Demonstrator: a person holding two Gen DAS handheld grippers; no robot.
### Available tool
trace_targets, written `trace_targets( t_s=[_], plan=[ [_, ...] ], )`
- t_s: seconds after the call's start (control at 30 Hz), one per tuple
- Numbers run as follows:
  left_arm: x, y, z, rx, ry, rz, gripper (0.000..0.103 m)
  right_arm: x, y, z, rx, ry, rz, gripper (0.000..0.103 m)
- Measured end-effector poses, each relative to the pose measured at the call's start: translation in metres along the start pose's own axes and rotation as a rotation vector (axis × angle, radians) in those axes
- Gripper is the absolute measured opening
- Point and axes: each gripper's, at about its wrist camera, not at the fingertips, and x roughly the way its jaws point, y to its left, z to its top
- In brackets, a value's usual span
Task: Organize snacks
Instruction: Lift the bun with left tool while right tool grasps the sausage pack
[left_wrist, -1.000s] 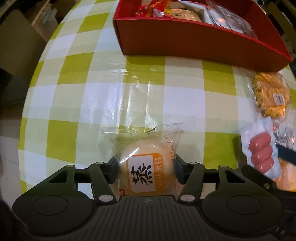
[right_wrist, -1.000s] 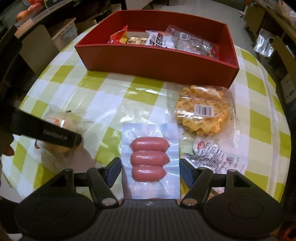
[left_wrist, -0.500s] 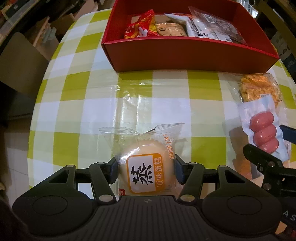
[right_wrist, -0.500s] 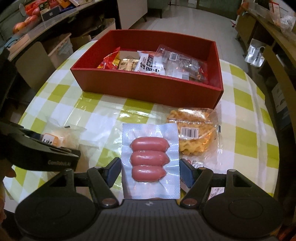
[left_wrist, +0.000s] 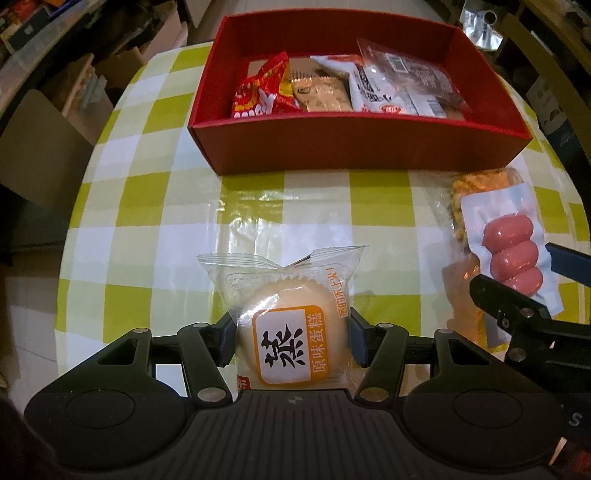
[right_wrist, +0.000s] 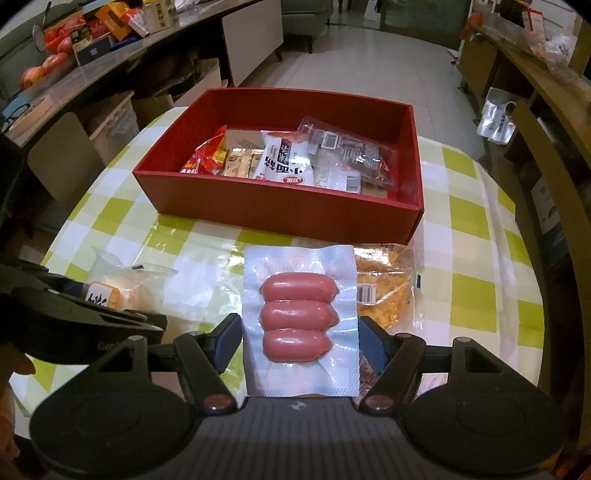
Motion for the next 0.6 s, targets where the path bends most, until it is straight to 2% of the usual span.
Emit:
trace_targets(
  t_s=[0.6],
  plan=[
    [-0.015,-0.011,0.014,0.014,-0.056,0.002,0.065,-0.012,-0.015,0.013,0.032,-0.051,-0.008,0.074]
  ],
)
